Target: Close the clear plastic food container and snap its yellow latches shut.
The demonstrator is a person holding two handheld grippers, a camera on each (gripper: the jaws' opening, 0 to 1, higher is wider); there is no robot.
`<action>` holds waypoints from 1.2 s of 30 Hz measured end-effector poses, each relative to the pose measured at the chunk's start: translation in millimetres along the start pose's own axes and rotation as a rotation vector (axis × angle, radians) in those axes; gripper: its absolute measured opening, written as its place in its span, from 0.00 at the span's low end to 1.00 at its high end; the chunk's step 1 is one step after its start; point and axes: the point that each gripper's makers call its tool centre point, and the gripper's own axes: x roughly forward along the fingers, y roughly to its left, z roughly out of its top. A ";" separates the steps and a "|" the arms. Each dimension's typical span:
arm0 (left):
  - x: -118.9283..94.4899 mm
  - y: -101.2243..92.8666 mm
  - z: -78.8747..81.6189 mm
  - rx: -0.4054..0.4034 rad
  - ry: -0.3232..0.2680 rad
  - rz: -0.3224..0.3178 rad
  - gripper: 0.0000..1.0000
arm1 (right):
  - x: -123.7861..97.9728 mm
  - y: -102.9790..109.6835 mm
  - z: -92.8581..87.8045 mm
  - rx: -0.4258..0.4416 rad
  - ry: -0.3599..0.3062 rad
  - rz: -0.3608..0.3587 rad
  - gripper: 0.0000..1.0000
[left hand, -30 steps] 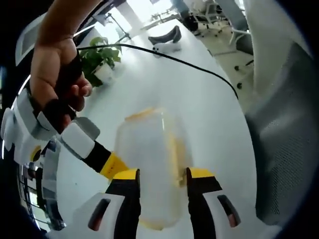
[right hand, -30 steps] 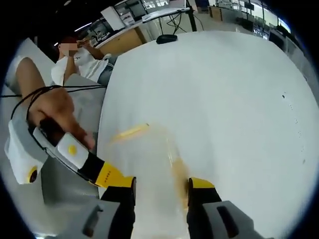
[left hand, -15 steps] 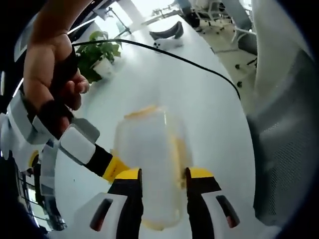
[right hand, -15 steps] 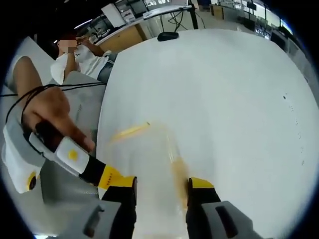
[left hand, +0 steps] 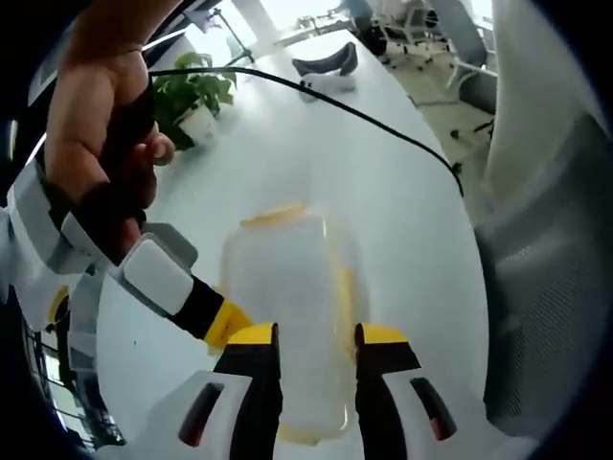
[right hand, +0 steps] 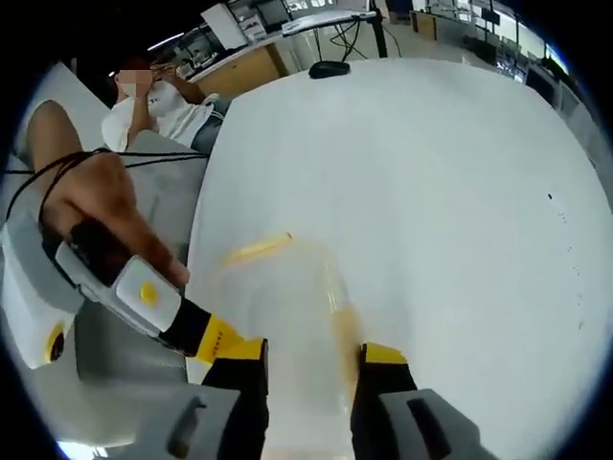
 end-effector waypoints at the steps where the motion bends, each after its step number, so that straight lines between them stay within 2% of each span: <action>1: -0.1 -0.4 0.3 0.002 -0.003 -0.002 0.24 | -0.1 0.4 -0.1 -0.013 0.007 0.010 0.26; 2: -0.3 0.3 0.8 0.002 -0.009 -0.002 0.24 | -2.3 -2.4 -2.9 -0.101 0.058 0.034 0.25; 3: -0.5 -0.1 1.2 0.001 -0.011 -0.001 0.24 | -2.0 0.3 -1.5 -0.022 0.073 0.040 0.25; 4: -0.3 -0.6 1.5 0.014 -0.012 -0.004 0.24 | -1.7 0.2 0.2 -0.051 0.087 0.034 0.25; 6: 0.1 -0.3 0.8 -0.005 -0.016 -0.009 0.25 | -0.5 -0.3 1.7 -0.019 0.105 0.029 0.26; 10: 0.0 -1.6 0.9 0.010 -0.023 -0.006 0.25 | -1.4 -0.6 0.6 -0.019 0.077 0.028 0.27; 13: -0.3 -3.2 1.5 0.056 -0.025 -0.003 0.26 | -2.1 -1.4 0.0 0.002 0.058 0.021 0.28; 15: -1.1 0.6 -2.5 0.062 -0.020 -0.004 0.27 | -3.5 -6.0 3.9 0.068 0.013 -0.003 0.29; 16: -1.1 0.9 -2.8 0.110 -0.032 -0.022 0.27 | -3.9 -5.6 2.9 0.068 0.009 -0.001 0.29; 17: -2.0 2.9 -6.0 0.093 -0.023 -0.017 0.27 | -4.2 -7.8 4.6 0.073 -0.019 -0.014 0.29; 18: -2.7 3.8 -8.4 0.118 -0.016 -0.025 0.27 | -4.6 -9.6 6.4 0.107 -0.043 -0.024 0.29; 19: -3.2 3.0 -7.3 0.149 -0.029 -0.043 0.27 | -4.8 -8.1 4.4 0.124 -0.045 -0.021 0.29; 20: -3.9 3.9 -9.0 0.127 -0.027 -0.041 0.28 | -4.9 -8.2 4.3 0.119 -0.044 -0.028 0.29; 22: -4.9 2.4 -8.8 0.153 -0.045 -0.073 0.28 | -4.6 -6.7 4.7 0.127 -0.048 -0.044 0.30; 23: -5.3 2.8 -8.0 0.120 -0.055 -0.086 0.28 | -4.9 -6.9 4.6 0.124 -0.049 -0.051 0.30; 25: -6.2 2.5 -8.4 0.146 -0.060 -0.101 0.28 | -5.2 -8.0 4.4 0.134 -0.053 -0.061 0.30; 28: -5.9 0.7 -7.4 0.155 -0.057 -0.094 0.29 | -5.6 -8.5 4.8 0.145 -0.061 -0.070 0.31; 32: -8.2 -1.4 -6.1 0.177 -0.070 -0.087 0.28 | -8.8 -6.0 5.0 0.123 -0.090 -0.087 0.31; 34: -11.1 -5.8 -4.0 0.262 -0.078 -0.095 0.24 | -8.7 -4.1 6.5 0.026 -0.106 -0.102 0.33; 35: -13.2 -7.7 -4.6 0.266 -0.073 -0.091 0.23 | -9.2 0.5 7.2 -0.034 -0.118 -0.105 0.37; 36: -14.4 -6.6 -4.0 0.251 -0.073 -0.080 0.27 | -9.5 4.0 8.1 -0.049 -0.131 -0.104 0.40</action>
